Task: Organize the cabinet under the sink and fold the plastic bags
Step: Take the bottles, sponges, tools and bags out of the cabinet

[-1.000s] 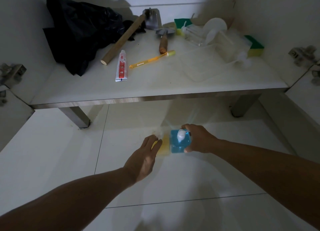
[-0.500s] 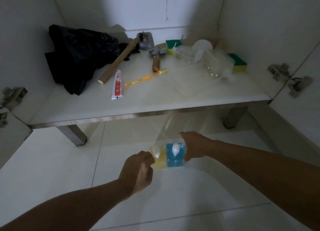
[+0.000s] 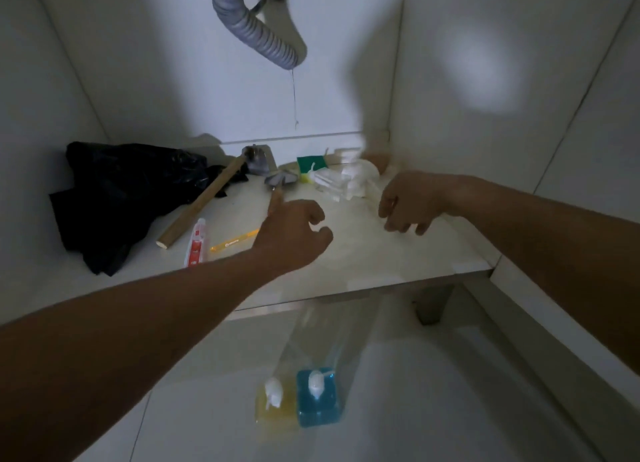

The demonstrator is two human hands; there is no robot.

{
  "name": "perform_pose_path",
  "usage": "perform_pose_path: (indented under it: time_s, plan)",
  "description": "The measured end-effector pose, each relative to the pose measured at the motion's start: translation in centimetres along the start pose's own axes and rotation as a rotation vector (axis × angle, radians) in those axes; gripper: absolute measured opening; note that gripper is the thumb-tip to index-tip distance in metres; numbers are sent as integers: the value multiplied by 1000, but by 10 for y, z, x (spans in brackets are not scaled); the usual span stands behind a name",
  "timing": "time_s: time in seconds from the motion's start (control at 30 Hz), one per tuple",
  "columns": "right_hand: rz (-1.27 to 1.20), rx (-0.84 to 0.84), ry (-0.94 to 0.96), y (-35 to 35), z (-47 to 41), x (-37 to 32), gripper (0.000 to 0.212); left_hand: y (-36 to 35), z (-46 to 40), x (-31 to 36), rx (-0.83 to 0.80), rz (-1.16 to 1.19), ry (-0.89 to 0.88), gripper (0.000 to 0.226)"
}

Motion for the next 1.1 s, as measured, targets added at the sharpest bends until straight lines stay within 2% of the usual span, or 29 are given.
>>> perform_pose_path:
  time_s: [0.17, 0.27, 0.4, 0.53, 0.67, 0.77, 0.83, 0.9, 1.0, 1.1]
  plan:
    - [67, 246, 2, 58, -49, 20, 23, -34, -83, 5, -90, -176, 82, 38]
    - [124, 320, 24, 77, -88, 33, 26, -60, -124, -3, -139, -206, 182, 44]
    - [315, 368, 135, 85, -136, 44, 23, -83, -155, -13, -111, -122, 348, 42]
    - [483, 361, 224, 83, -172, 52, 20, -94, -168, -16, -94, -131, 422, 43]
    - [532, 331, 240, 81, -202, 60, 43, -102, -189, -29, -102, -103, 455, 49]
    - [449, 345, 219, 81, -224, 65, 58, -112, -209, -42, -118, -20, 485, 53]
    - [412, 353, 190, 76, -241, 67, 54, -123, -225, -51, -111, 73, 514, 42]
    - [309, 341, 64, 71, -255, 77, 40, -133, -239, -60, -94, 144, 543, 28]
    - [-126, 248, -211, 52, -269, 102, 22, -153, -253, -71, -120, 346, 626, 22]
    - [-549, 187, -313, 34, -277, 108, 22, -176, -259, -72, -233, 432, 659, 21]
Point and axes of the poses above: each hand's wrist, its own z-axis away from the middle knuckle, its own y-axis out of the back of the hand, x = y × z, the point moved 9 cm from there along -z, towards the middle knuckle, and after that the axes turned 9 degrees about x, right-handed, at the moved point
